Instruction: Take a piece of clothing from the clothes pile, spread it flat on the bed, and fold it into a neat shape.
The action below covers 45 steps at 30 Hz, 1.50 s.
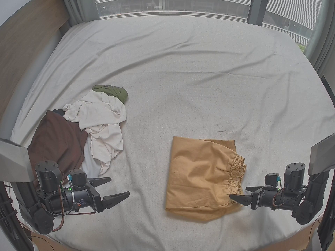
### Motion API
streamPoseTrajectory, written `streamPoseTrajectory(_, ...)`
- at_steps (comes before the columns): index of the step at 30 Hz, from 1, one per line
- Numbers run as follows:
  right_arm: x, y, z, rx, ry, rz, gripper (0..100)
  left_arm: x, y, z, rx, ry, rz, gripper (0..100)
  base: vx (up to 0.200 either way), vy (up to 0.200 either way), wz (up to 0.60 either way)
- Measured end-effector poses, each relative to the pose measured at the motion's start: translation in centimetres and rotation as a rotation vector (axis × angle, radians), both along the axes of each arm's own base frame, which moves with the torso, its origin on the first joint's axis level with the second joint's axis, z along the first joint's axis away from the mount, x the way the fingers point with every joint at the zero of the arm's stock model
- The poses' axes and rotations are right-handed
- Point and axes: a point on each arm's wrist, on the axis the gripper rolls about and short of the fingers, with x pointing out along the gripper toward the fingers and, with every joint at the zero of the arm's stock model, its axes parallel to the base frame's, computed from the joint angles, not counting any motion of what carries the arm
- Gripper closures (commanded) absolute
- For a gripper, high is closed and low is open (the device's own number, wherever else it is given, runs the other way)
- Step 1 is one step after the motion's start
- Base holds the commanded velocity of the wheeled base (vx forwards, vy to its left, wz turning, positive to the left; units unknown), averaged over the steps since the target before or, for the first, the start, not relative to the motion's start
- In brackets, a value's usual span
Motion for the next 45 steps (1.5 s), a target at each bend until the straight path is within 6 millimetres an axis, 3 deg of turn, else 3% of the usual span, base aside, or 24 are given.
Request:
streamPoseTrajectory(11,0.5,1.5,-1.8,0.016,0.076,0.003,0,-0.1,-0.1,0.0,0.0,0.001,-0.004,0,0.0,0.0,0.0)
streamPoseTrajectory(18,1.1,3.2,-2.0,0.093,0.115,0.007,0,-0.1,-0.1,0.0,0.0,-0.002,-0.007,0,0.0,0.0,0.0)
streamPoseTrajectory(27,1.6,4.0,-2.0,0.114,0.109,0.015,0,-0.1,-0.2,0.0,0.001,-0.001,-0.01,0,0.0,0.0,0.0)
streamPoseTrajectory(28,1.6,4.0,-2.0,0.113,0.109,0.015,100,-0.2,-0.2,0.0,0.001,-0.001,-0.01,0,0.0,0.0,0.0)
streamPoseTrajectory(45,1.1,5.0,-1.1,0.127,0.085,0.064,100,-0.4,-0.1,0.5,-0.003,-0.015,-0.011,0,0.0,0.0,0.0)
